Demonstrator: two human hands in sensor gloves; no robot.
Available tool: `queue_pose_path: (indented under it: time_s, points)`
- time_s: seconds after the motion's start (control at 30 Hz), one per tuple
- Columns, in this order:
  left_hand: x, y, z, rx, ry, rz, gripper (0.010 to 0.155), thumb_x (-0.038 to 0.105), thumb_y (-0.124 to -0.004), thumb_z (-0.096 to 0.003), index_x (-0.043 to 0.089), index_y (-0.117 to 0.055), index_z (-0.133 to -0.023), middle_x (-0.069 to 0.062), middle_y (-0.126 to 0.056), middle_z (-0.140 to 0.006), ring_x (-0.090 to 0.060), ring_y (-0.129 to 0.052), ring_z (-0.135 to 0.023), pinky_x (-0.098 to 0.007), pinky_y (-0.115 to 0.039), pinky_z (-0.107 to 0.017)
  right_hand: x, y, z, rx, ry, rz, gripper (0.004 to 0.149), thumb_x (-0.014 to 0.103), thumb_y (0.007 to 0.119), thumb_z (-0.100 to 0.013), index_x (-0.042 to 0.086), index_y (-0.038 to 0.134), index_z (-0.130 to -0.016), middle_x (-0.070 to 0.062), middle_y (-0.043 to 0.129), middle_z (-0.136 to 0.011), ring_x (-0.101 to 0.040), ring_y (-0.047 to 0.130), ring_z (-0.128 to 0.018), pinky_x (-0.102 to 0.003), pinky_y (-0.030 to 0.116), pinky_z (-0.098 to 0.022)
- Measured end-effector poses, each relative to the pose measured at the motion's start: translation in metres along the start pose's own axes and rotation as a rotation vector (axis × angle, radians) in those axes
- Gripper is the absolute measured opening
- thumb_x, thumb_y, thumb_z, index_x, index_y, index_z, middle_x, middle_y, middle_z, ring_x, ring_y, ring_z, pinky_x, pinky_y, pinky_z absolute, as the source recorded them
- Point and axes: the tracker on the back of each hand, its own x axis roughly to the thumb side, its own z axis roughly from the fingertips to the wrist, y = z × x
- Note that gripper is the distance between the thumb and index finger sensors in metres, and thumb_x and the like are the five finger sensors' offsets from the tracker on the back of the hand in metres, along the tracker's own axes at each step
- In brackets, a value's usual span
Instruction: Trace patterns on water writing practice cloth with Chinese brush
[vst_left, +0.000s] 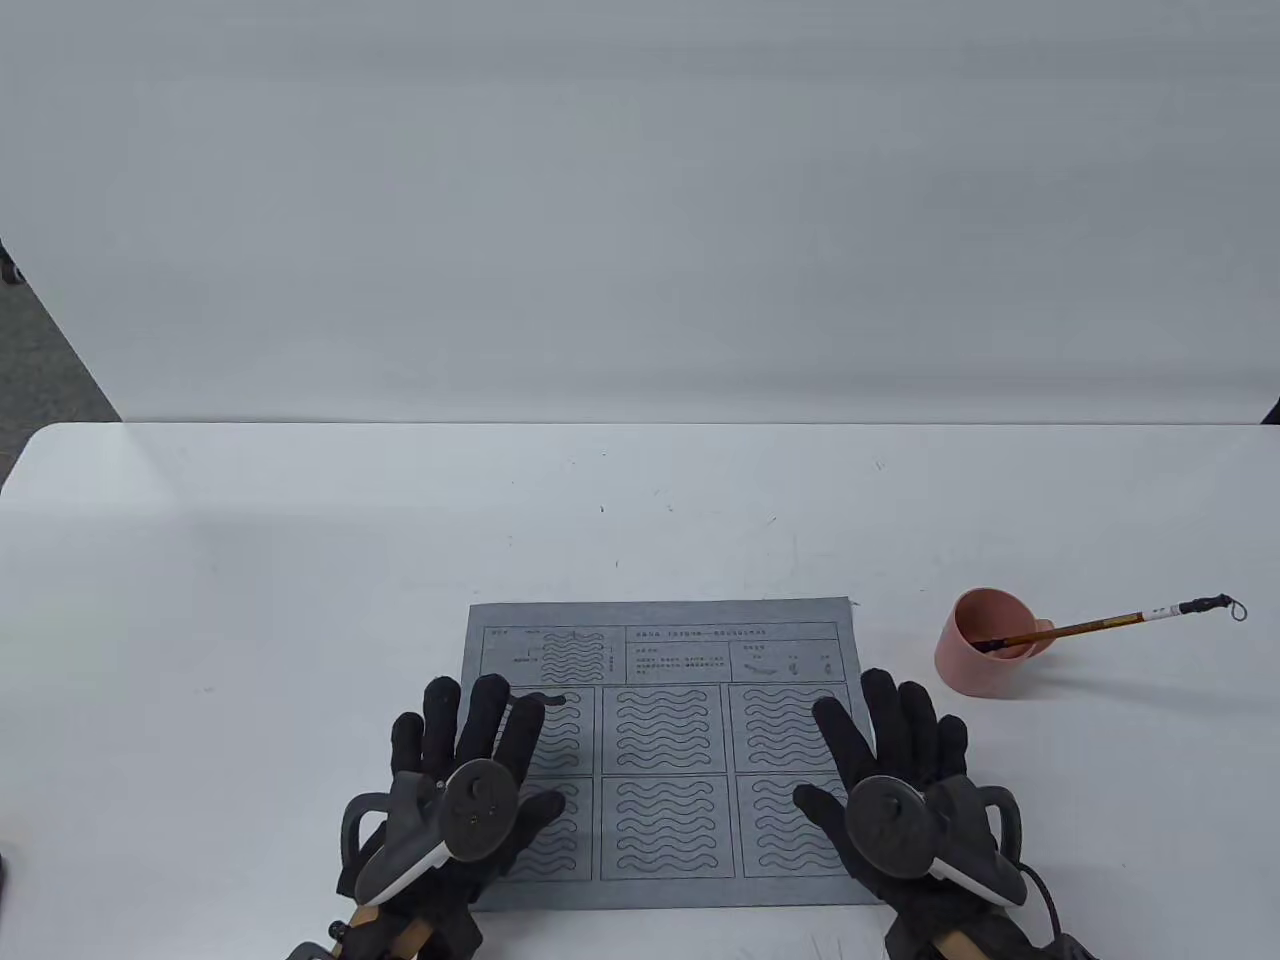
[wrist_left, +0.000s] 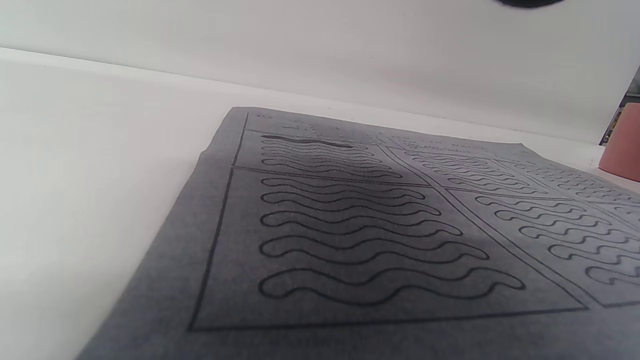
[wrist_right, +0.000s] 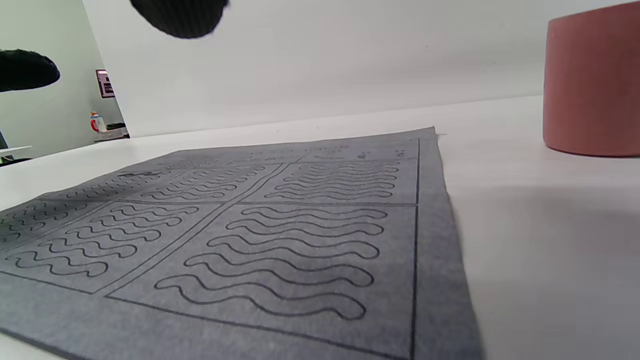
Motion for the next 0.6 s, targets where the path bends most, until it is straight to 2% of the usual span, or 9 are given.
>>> queue_pose_path:
  time_s: [0.27, 0.37, 0.43, 0.5, 0.6]
  points:
    - [0.002, -0.003, 0.000, -0.009, -0.013, -0.014, 0.083, 0.065, -0.056, -0.0457, 0.041, -0.015, -0.114, 0.000, 0.004, -0.122, -0.040, 0.013, -0.107, -0.068, -0.003, -0.074, -0.003, -0.002, 0.000, -0.015, 0.021, -0.028, 0.074, 0.051, 0.057, -0.059, 0.015, 0.019, -0.112, -0.024, -0.008, -0.111, -0.064, 0.016, -0.097, -0.076, 0.019, -0.061]
    - [-0.004, -0.006, -0.004, -0.010, 0.003, -0.009, 0.082, 0.065, -0.057, -0.0462, 0.040, -0.017, -0.115, 0.000, 0.002, -0.122, -0.039, 0.012, -0.108, -0.068, -0.003, -0.074, -0.007, -0.008, 0.000, -0.043, 0.062, -0.025, 0.077, 0.051, 0.057, -0.059, 0.009, 0.020, -0.112, -0.027, -0.006, -0.111, -0.065, 0.019, -0.097, -0.076, 0.022, -0.062]
    - [-0.011, -0.011, -0.010, -0.053, 0.037, 0.003, 0.081, 0.064, -0.057, -0.0470, 0.040, -0.018, -0.115, 0.000, 0.002, -0.122, -0.039, 0.012, -0.108, -0.068, -0.003, -0.074, -0.021, -0.016, 0.001, -0.089, 0.157, -0.023, 0.081, 0.052, 0.057, -0.059, -0.004, 0.026, -0.109, -0.036, 0.003, -0.111, -0.064, 0.027, -0.098, -0.075, 0.029, -0.064]
    - [-0.019, -0.019, -0.016, -0.102, 0.063, 0.030, 0.080, 0.063, -0.058, -0.0472, 0.042, -0.020, -0.114, 0.002, 0.003, -0.122, -0.039, 0.012, -0.108, -0.067, -0.004, -0.074, -0.047, -0.028, 0.004, -0.165, 0.389, -0.055, 0.080, 0.051, 0.058, -0.059, -0.009, 0.034, -0.106, -0.041, 0.015, -0.110, -0.063, 0.039, -0.098, -0.074, 0.037, -0.065]
    - [-0.026, -0.043, -0.028, -0.295, 0.109, 0.042, 0.079, 0.064, -0.057, -0.0473, 0.047, -0.014, -0.112, 0.007, 0.011, -0.118, -0.038, 0.016, -0.106, -0.067, -0.002, -0.074, -0.103, -0.041, 0.011, -0.196, 0.640, -0.198, 0.081, 0.050, 0.058, -0.060, -0.012, 0.031, -0.104, -0.039, 0.012, -0.107, -0.062, 0.032, -0.097, -0.075, 0.034, -0.065]
